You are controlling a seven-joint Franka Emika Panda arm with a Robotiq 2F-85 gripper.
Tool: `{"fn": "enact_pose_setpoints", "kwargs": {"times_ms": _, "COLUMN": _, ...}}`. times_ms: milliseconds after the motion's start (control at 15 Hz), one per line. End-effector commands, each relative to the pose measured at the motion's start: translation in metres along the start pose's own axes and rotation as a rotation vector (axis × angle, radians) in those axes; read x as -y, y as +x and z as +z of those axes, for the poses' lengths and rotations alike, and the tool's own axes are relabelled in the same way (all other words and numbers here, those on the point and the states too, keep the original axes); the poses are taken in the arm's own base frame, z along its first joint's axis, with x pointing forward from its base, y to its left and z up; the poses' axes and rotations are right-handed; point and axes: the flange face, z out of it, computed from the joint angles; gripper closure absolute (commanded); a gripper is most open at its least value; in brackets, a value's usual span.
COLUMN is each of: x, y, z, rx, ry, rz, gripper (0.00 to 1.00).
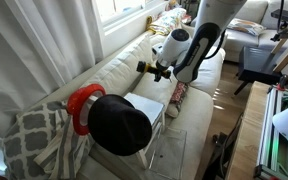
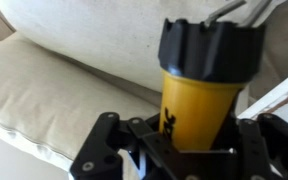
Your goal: Remove the torch from the clear container then place the container on the seat of the white chair
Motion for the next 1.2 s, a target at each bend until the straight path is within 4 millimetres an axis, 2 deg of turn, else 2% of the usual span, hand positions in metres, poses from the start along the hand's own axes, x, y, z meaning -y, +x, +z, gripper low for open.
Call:
{"fn": "enact_pose_setpoints", "kwargs": {"times_ms": 0, "x": -0.025, "y": 0.018, "z": 0.012, "rx": -0.014, "ry": -0.154, "rz": 0.108, "gripper": 0.97}}
{"fn": "enact_pose_setpoints", "kwargs": {"times_ms": 67, "x": -0.030, "y": 0.020, "z": 0.013, "rx": -0.012, "ry": -0.194, "rz": 0.134, "gripper": 0.87}}
{"fn": "enact_pose_setpoints", "kwargs": {"times_ms": 133, "x": -0.032, "y": 0.022, "z": 0.011, "rx": -0.015, "ry": -0.235, "rz": 0.163, "gripper": 0.64}}
{"fn": "enact_pose_setpoints", "kwargs": {"times_ms": 267, "x": -0.030, "y": 0.021, "z": 0.010, "rx": -0.006, "ry": -0.302, "rz": 0.183, "gripper": 0.61}}
{"fn": "enact_pose_setpoints", "kwargs": {"times_ms": 467, "x": -0.022, "y": 0.014, "z": 0.014, "rx": 0.031, "ry": -0.344, "rz": 0.203, "gripper": 0.40}}
{"fn": "enact_pose_setpoints", "kwargs": {"times_ms": 533, "x": -0.015, "y": 0.011, "z": 0.016, "rx": 0.041, "ry": -0.278, "rz": 0.195, "gripper": 0.31}}
{"fn": "enact_pose_setpoints", "kwargs": {"times_ms": 600, "x": -0.017, "y": 0.014, "z": 0.015, "rx": 0.025, "ry": -0.289, "rz": 0.182, "gripper": 0.24}}
{"fn": "enact_pose_setpoints", "kwargs": {"times_ms": 667, "x": -0.012, "y": 0.014, "z": 0.017, "rx": 0.027, "ry": -0.283, "rz": 0.178, "gripper": 0.41}}
{"fn": "enact_pose_setpoints", "kwargs": {"times_ms": 800, "x": -0.014, "y": 0.015, "z": 0.016, "rx": 0.024, "ry": -0.285, "rz": 0.180, "gripper": 0.27}}
{"fn": "enact_pose_setpoints", "kwargs": {"times_ms": 933, "x": -0.017, "y": 0.015, "z": 0.015, "rx": 0.023, "ry": -0.288, "rz": 0.183, "gripper": 0.24}}
{"fn": "enact_pose_setpoints", "kwargs": {"times_ms": 1000, "x": -0.018, "y": 0.015, "z": 0.015, "rx": 0.023, "ry": -0.288, "rz": 0.184, "gripper": 0.06}}
{"fn": "enact_pose_setpoints", "kwargs": {"times_ms": 1133, "x": -0.006, "y": 0.017, "z": 0.006, "rx": 0.000, "ry": -0.189, "rz": 0.084, "gripper": 0.01}}
